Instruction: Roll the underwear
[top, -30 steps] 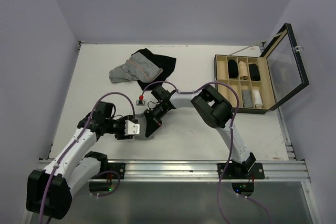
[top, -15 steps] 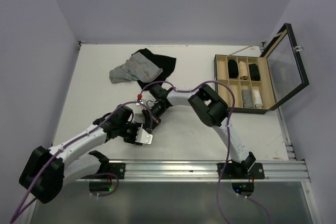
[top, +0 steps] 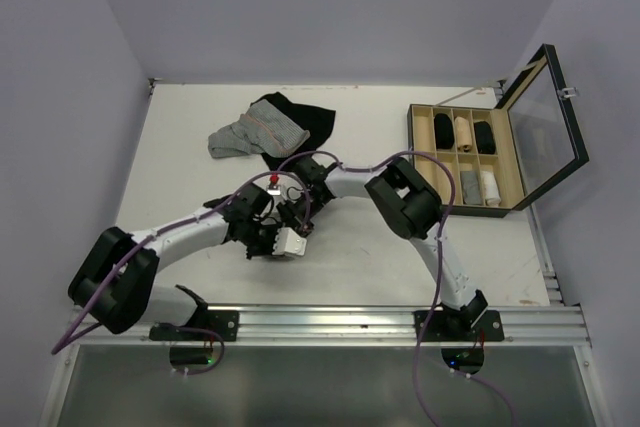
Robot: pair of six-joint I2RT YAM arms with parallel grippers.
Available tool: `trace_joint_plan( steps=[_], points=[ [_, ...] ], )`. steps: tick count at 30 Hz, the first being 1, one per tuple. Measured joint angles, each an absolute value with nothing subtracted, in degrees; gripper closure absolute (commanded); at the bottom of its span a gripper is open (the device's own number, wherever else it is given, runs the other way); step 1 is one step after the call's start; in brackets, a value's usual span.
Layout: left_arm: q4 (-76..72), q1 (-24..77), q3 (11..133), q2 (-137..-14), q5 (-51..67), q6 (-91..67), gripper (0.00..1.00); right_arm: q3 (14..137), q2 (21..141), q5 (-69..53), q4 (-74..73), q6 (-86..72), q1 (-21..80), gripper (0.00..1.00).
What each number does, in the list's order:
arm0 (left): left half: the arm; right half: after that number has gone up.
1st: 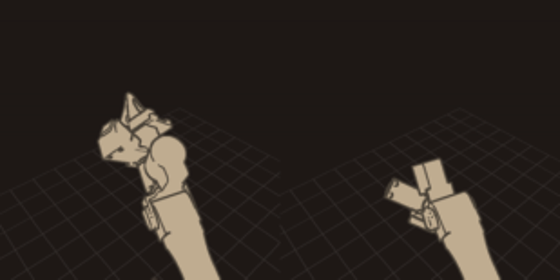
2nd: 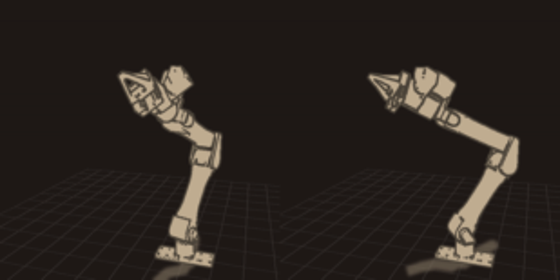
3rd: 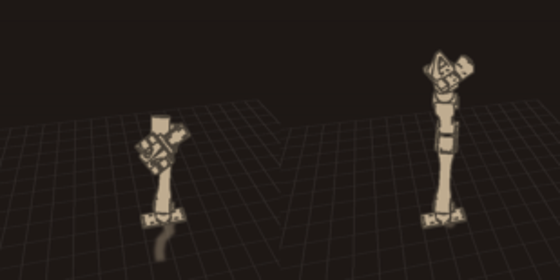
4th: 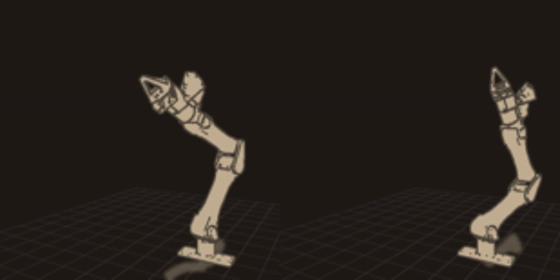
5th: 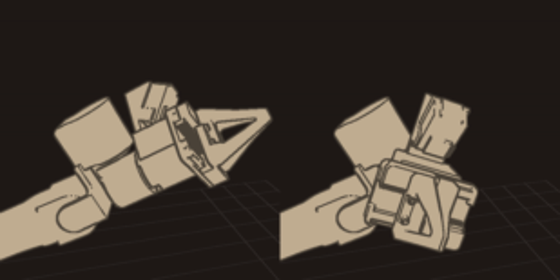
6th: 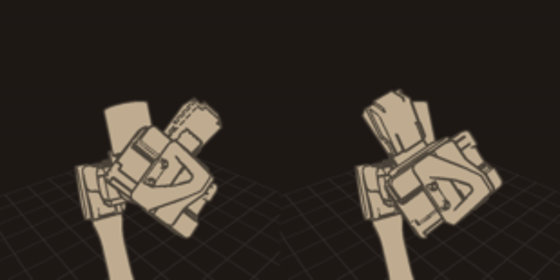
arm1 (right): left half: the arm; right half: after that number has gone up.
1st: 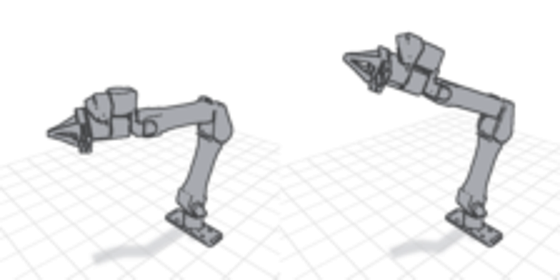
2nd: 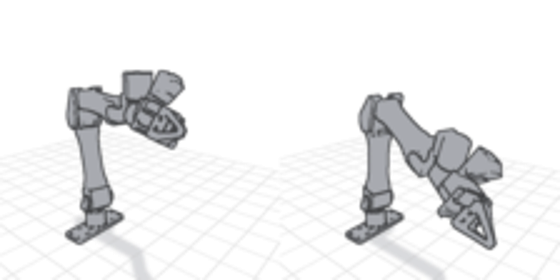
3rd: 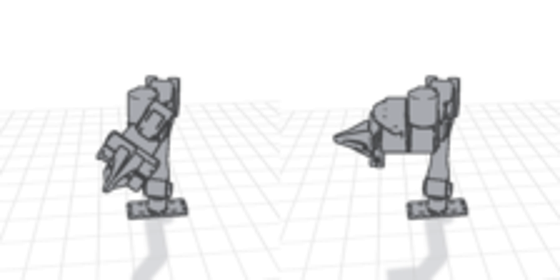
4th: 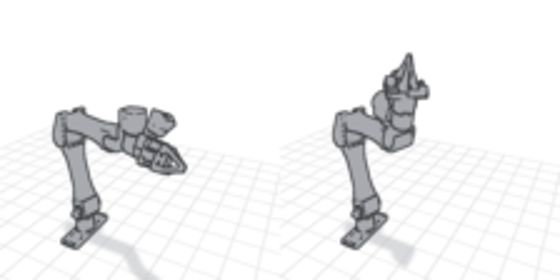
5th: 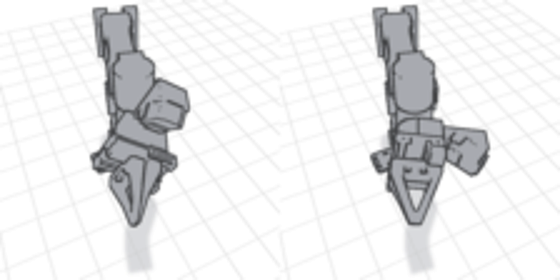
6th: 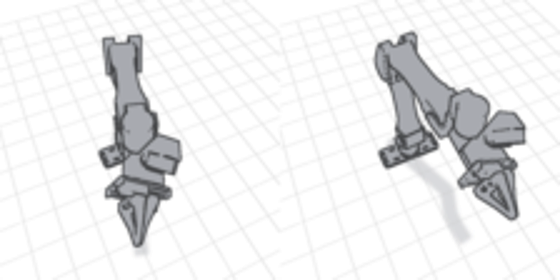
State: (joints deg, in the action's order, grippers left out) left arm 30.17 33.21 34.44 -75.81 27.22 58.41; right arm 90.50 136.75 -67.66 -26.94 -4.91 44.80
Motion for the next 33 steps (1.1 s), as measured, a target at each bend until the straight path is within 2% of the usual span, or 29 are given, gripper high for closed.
trace_joint_plan(
  steps=[2, 5, 12, 15, 18, 21, 22, 25, 29, 33],
  points=[
    [31.86, 32.56, 36.91, -79.07, 29.10, 59.48, 1.00, 89.73, 135.31, -66.63, -27.86, -4.54, 43.42, 0.59],
    [34.37, 30.79, 39.29, -82.24, 32.01, 60.73, 1.00, 89.34, 132.25, -62.06, -29.36, -3.33, 40.05, 0.54],
    [40.75, 26.06, 44.91, -89.41, 38.39, 62.92, 1.00, 88.07, 125.54, -54.26, -30.20, -0.89, 30.28, 0.53],
    [45.39, 22.96, 48.97, -94.78, 42.09, 64.18, 1.00, 83.44, 118.96, -51.55, -28.84, -0.32, 27.66, 0.53],
    [52.18, 19.53, 54.48, -102.19, 46.46, 65.36, 1.00, 79.09, 111.13, -48.88, -27.03, 1.34, 27.05, 0.48],
    [60.29, 16.58, 60.93, -110.65, 50.26, 66.85, 0.99, 75.31, 102.63, -46.28, -24.64, 4.43, 27.79, 0.42],
    [63.37, 15.90, 63.31, -113.54, 51.09, 67.40, 0.99, 74.19, 99.88, -45.32, -23.75, 5.98, 28.29, 0.35],
    [70.83, 14.59, 68.82, -120.49, 53.01, 68.97, 0.98, 71.48, 93.12, -41.71, -22.37, 11.33, 30.96, 0.30],
    [76.55, 14.04, 72.93, -125.19, 53.63, 70.83, 0.97, 71.26, 90.98, -36.29, -22.85, 19.55, 39.03, 0.29],
    [80.05, 14.00, 75.66, -128.14, 53.60, 71.75, 0.97, 71.44, 94.06, -29.76, -23.49, 27.35, 49.41, 0.31]
  ],
)
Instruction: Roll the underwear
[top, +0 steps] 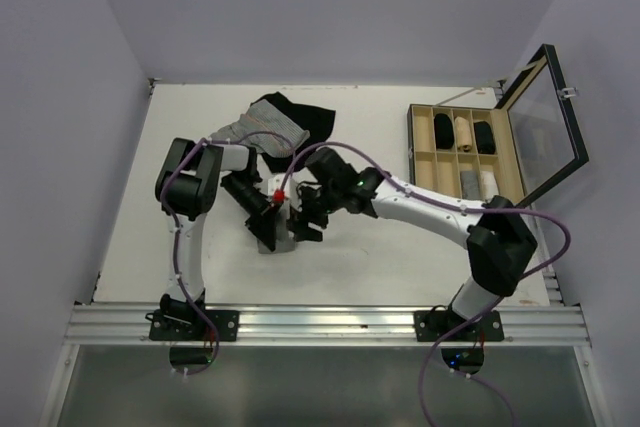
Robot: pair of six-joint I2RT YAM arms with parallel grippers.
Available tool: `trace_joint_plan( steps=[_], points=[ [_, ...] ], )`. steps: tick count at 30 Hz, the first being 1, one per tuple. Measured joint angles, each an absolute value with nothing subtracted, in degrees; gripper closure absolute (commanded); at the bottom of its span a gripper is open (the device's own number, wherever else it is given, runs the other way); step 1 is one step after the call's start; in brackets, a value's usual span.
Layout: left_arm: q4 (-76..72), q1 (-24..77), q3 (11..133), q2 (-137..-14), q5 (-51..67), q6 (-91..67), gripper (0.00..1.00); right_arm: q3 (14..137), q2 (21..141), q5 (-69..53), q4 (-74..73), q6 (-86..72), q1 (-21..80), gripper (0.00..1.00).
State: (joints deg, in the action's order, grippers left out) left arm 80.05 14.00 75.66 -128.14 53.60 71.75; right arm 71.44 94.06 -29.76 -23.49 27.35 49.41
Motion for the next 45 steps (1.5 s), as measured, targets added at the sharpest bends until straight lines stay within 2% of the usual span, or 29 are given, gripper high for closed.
trace_joint_plan(
  steps=[5, 13, 20, 26, 28, 29, 30, 32, 35, 40, 45],
  points=[
    [80.53, 14.00, 75.99, -128.49, 53.58, 71.85, 0.95, 69.36, 99.35, -24.21, -19.75, 32.40, 56.66, 0.31],
    [80.49, 14.00, 76.07, -128.46, 53.36, 71.79, 0.90, 63.57, 105.36, -17.39, -8.05, 34.02, 59.33, 0.25],
    [80.49, 14.00, 76.18, -128.49, 53.19, 71.70, 0.90, 63.35, 106.80, -16.01, -1.56, 35.03, 59.99, 0.28],
    [80.40, 14.00, 76.18, -128.46, 53.12, 71.61, 0.88, 64.25, 110.26, -18.26, 0.25, 35.00, 59.92, 0.42],
    [80.53, 13.96, 76.18, -128.44, 52.66, 71.50, 0.87, 65.82, 111.42, -19.18, -0.36, 34.79, 59.77, 0.54],
    [80.62, 13.87, 76.16, -128.40, 52.42, 71.46, 0.87, 66.26, 111.83, -19.70, -0.58, 34.57, 59.59, 0.63],
    [80.60, 13.76, 76.12, -128.33, 52.29, 71.37, 0.86, 66.76, 112.22, -20.86, -1.08, 34.48, 59.40, 0.82],
    [80.25, 13.47, 75.83, -127.81, 52.03, 71.22, 0.83, 67.07, 112.51, -22.65, -2.00, 34.30, 59.18, 1.00],
    [78.96, 13.08, 74.81, -126.28, 51.79, 71.16, 0.80, 67.24, 112.51, -23.75, -2.24, 33.71, 58.85, 1.00],
    [76.01, 11.42, 73.71, -123.09, 51.94, 70.72, 0.69, 67.29, 112.51, -24.21, -2.37, 33.28, 58.65, 1.00],
    [69.06, 4.91, 73.52, -115.83, 51.64, 70.59, 0.61, 67.72, 112.57, -26.85, -4.62, 31.64, 57.87, 1.00]
  ],
)
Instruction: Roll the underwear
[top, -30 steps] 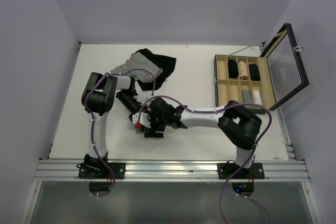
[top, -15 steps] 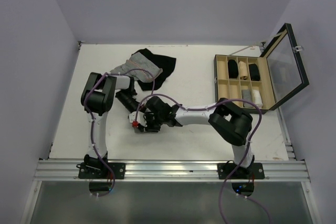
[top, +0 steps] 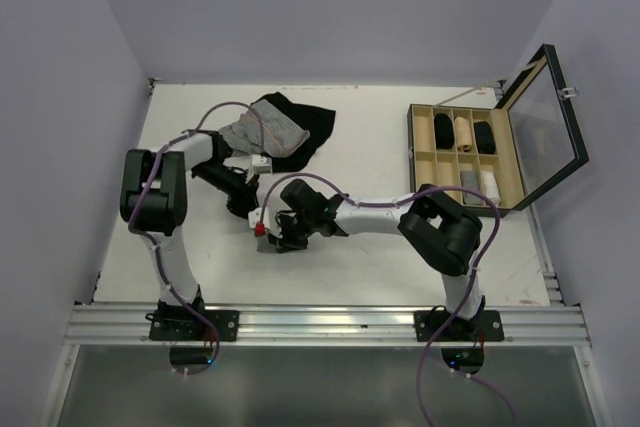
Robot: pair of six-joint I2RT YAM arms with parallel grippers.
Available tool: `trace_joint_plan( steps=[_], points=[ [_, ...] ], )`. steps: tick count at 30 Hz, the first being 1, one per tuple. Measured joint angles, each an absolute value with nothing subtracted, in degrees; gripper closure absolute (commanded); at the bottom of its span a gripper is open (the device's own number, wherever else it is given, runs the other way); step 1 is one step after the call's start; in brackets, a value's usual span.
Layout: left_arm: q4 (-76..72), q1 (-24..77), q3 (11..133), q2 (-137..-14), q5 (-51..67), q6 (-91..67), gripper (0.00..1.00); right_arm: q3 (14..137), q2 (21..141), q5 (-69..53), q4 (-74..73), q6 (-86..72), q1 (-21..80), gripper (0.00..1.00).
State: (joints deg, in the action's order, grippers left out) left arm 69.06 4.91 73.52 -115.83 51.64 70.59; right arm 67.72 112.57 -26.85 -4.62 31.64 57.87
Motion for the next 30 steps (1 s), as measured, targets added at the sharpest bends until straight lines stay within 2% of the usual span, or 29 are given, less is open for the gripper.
trace_joint_plan(
  steps=[4, 8, 13, 16, 23, 30],
  points=[
    [64.16, -2.15, 70.26, -105.60, 52.27, 70.76, 0.57, 70.26, 114.54, -31.81, -7.22, 28.62, 56.12, 1.00],
    [59.13, -7.57, 61.32, -90.15, 52.60, 71.72, 0.54, 74.41, 118.13, -39.24, -10.37, 24.84, 53.12, 1.00],
    [53.87, -8.08, 47.42, -71.16, 51.94, 74.11, 0.43, 80.88, 124.38, -50.06, -15.33, 20.05, 49.43, 1.00],
    [50.22, -7.33, 39.79, -62.33, 50.94, 75.61, 0.40, 84.14, 127.63, -55.37, -17.96, 18.13, 47.86, 1.00],
    [38.04, 7.77, 28.32, -53.63, 43.53, 73.67, 0.39, 90.11, 134.10, -64.79, -22.81, 14.70, 45.39, 1.00],
    [26.35, 20.60, 24.73, -56.71, 34.98, 67.24, 0.39, 92.23, 137.23, -69.73, -25.17, 12.82, 44.47, 1.00]
  ],
)
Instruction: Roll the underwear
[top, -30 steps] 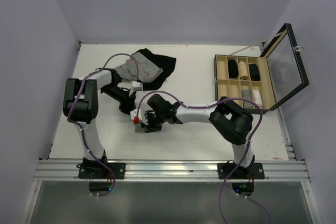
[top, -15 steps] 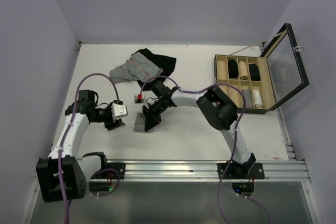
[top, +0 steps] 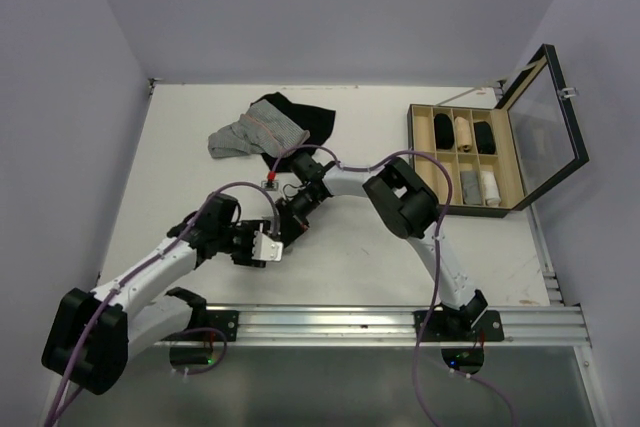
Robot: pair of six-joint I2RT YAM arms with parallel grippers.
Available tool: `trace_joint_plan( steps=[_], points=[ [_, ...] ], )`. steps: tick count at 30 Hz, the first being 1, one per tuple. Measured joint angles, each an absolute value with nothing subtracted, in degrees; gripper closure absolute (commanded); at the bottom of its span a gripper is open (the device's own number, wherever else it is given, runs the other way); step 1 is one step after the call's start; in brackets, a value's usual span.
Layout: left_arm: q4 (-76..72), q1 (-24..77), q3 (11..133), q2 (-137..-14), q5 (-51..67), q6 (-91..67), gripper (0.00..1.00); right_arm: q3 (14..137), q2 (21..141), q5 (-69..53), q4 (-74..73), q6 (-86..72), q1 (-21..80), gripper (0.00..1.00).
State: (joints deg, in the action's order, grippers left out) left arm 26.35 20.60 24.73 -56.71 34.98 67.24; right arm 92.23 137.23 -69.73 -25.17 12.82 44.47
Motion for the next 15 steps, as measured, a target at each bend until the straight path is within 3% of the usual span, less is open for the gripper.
trace_joint_plan(
  steps=[5, 11, 14, 15],
  points=[
    [19.62, 25.93, 24.51, -62.94, 29.50, 64.45, 0.42, 93.78, 138.52, -71.09, -27.62, 12.32, 44.34, 1.00],
    [17.87, 28.73, 27.33, -70.37, 26.70, 62.33, 0.87, 95.04, 139.20, -71.16, -29.32, 11.70, 44.18, 0.96],
    [21.23, 28.91, 30.72, -73.71, 26.89, 61.98, 1.00, 95.22, 139.17, -71.00, -30.20, 11.53, 43.97, 0.81],
    [22.00, 28.93, 31.51, -74.37, 27.14, 61.98, 1.00, 95.37, 139.17, -70.83, -30.89, 11.49, 43.83, 0.77]
  ],
)
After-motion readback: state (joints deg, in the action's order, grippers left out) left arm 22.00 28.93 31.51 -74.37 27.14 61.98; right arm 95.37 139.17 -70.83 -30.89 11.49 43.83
